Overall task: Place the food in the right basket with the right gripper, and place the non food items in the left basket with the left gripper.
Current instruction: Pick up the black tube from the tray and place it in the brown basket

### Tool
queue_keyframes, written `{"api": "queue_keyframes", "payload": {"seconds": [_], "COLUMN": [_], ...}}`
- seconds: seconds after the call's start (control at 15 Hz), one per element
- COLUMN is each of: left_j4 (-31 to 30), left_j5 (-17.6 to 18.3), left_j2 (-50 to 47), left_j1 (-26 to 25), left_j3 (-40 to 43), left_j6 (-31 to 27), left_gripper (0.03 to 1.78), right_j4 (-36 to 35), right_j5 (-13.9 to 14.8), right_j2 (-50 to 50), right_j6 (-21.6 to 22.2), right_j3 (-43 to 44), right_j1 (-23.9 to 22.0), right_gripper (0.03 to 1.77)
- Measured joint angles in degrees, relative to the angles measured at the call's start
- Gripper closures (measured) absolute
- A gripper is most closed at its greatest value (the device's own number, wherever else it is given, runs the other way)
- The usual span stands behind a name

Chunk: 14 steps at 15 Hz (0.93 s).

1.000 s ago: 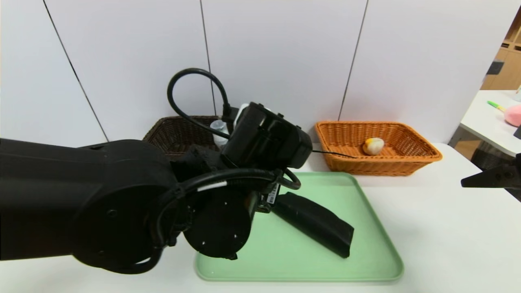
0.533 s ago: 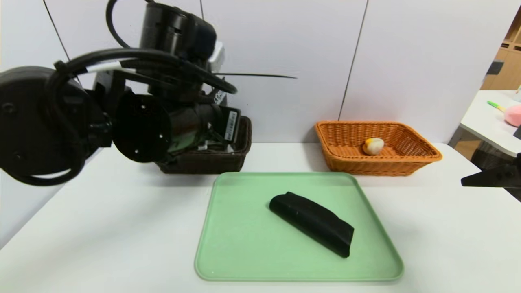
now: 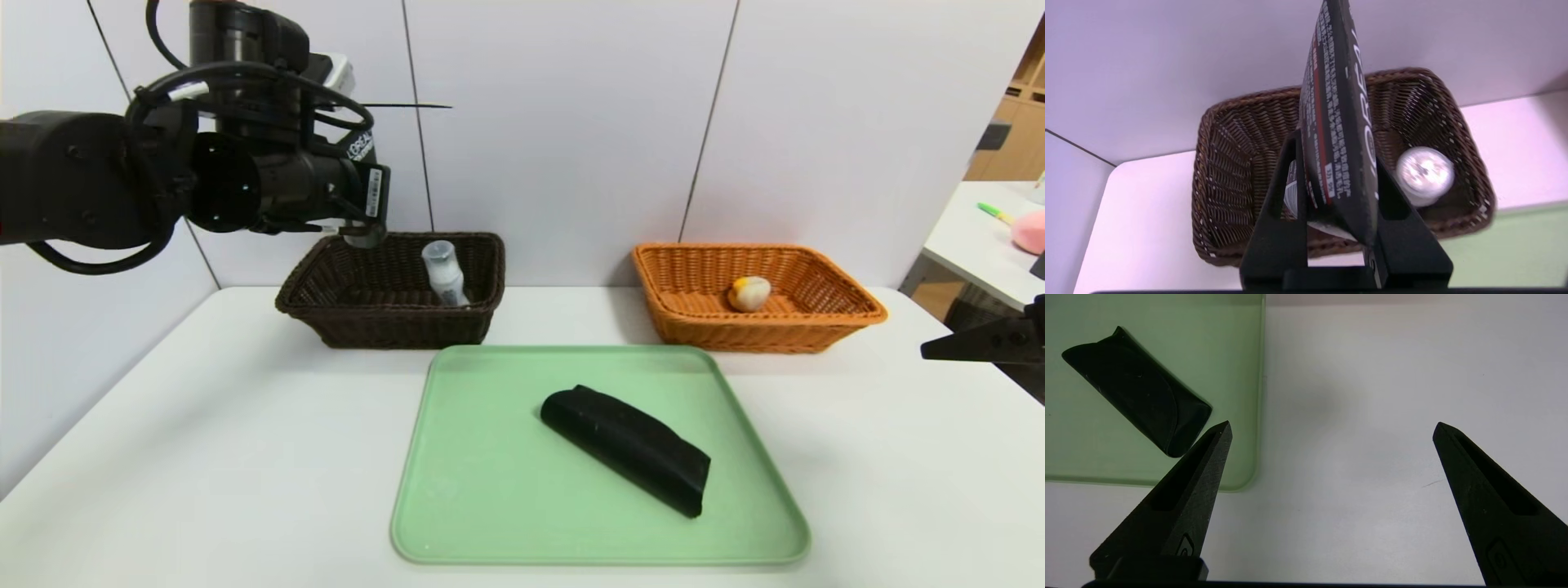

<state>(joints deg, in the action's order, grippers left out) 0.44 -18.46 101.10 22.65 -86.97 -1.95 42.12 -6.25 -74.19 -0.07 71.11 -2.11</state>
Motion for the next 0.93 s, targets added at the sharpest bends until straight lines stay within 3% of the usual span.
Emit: {"api": "queue_keyframes", "payload": {"seconds": [0.47,0.93], "left_j4": [-3.6,-3.8], "left_j5": [2.0,1.7], "left_j2": [11.1,19.6], "left_j1": [-6.1,-7.4], "left_j3": [-6.1,-8.7], "left_j6": [0.1,0.9], "left_gripper": [1.43,1.43], "right_j4": [0.1,0.0], "right_j5": [0.1,0.0], "right_j2": [0.1,-0.4], "right_j6": [-0.3,-0.2], "right_j3": [0.0,-0.2], "right_j1": [0.2,0.2], "right_gripper": [0.1,0.1]}}
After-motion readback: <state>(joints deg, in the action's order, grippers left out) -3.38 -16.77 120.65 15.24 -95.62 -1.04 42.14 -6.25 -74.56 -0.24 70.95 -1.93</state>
